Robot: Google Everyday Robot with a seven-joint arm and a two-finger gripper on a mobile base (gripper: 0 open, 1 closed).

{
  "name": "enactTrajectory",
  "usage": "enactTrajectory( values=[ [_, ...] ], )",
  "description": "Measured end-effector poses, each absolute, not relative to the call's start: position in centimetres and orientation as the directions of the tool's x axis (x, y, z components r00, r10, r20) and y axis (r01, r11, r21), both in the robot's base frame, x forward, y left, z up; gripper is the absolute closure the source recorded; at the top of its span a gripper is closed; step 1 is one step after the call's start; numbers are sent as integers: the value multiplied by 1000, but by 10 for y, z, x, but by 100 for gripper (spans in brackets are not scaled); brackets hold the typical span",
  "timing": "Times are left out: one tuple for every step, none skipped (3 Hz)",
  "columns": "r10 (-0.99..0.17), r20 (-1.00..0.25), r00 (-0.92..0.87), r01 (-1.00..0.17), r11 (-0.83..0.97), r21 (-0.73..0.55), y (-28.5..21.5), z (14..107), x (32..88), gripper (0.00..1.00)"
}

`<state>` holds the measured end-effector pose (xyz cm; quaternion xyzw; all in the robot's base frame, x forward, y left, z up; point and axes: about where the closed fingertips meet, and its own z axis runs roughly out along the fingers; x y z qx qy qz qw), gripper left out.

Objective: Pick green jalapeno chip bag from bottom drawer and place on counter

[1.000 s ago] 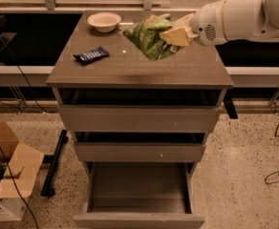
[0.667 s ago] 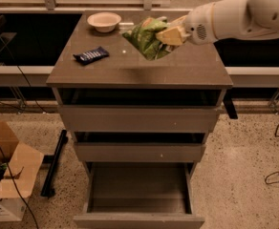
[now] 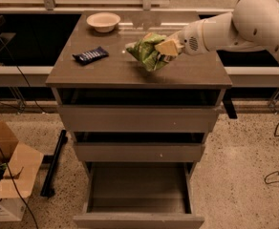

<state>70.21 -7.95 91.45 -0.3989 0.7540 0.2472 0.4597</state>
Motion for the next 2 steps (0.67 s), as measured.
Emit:
enactTrajectory(
  values=[
    [-374,-890,-260,-831,556,8,-77,913,702,13],
    [-375,-890,-260,-833,553,10,-75,912,702,0]
  ],
)
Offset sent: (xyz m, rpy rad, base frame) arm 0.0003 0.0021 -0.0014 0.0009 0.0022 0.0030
